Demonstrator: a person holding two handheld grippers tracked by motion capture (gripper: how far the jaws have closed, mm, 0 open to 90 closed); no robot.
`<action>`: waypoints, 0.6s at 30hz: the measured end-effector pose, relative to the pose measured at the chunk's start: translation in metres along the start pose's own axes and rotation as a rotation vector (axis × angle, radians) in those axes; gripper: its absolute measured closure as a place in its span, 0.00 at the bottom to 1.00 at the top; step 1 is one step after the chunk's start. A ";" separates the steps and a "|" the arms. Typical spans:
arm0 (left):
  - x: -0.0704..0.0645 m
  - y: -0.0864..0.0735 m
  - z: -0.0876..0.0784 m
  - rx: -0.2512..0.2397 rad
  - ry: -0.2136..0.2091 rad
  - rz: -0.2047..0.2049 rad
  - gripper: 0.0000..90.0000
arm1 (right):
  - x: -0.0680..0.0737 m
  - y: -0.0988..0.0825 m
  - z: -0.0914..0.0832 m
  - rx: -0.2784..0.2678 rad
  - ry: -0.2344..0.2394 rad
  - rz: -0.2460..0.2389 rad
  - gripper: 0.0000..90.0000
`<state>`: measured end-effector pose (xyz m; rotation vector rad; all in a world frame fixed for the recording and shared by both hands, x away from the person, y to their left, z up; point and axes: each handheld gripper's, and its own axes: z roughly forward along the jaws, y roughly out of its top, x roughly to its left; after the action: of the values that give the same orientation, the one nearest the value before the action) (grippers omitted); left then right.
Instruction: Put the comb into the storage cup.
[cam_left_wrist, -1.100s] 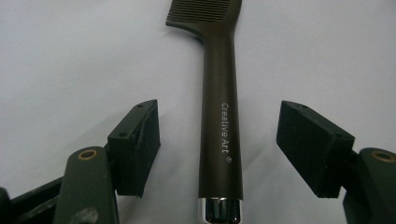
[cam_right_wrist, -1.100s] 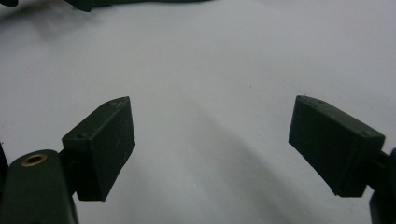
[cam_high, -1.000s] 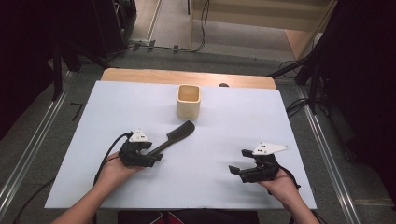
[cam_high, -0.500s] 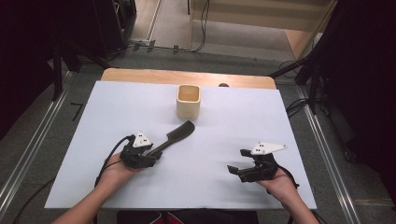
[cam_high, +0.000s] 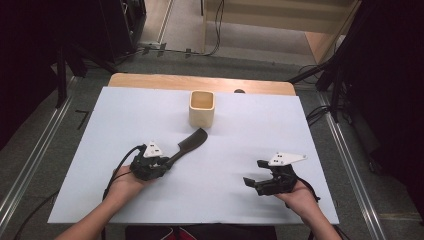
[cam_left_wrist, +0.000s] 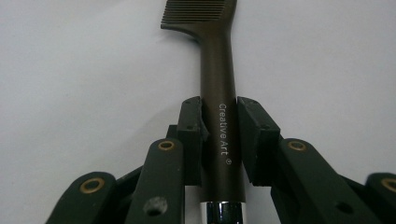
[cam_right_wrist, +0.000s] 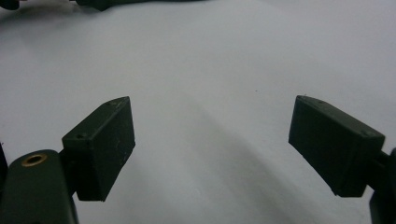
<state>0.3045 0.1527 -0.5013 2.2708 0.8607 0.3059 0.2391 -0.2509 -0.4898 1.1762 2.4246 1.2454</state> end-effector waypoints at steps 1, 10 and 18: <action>0.000 0.000 0.000 0.000 -0.001 -0.003 0.81 | 0.000 0.000 0.000 0.001 -0.001 -0.001 0.14; 0.001 0.002 -0.001 0.013 -0.009 -0.014 0.81 | 0.000 0.000 0.000 -0.003 0.003 -0.004 0.14; 0.005 0.006 -0.003 0.023 -0.044 -0.058 0.81 | 0.000 0.000 -0.001 -0.005 0.004 -0.005 0.14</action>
<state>0.3102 0.1541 -0.4951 2.2607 0.9090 0.2199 0.2390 -0.2515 -0.4893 1.1667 2.4246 1.2528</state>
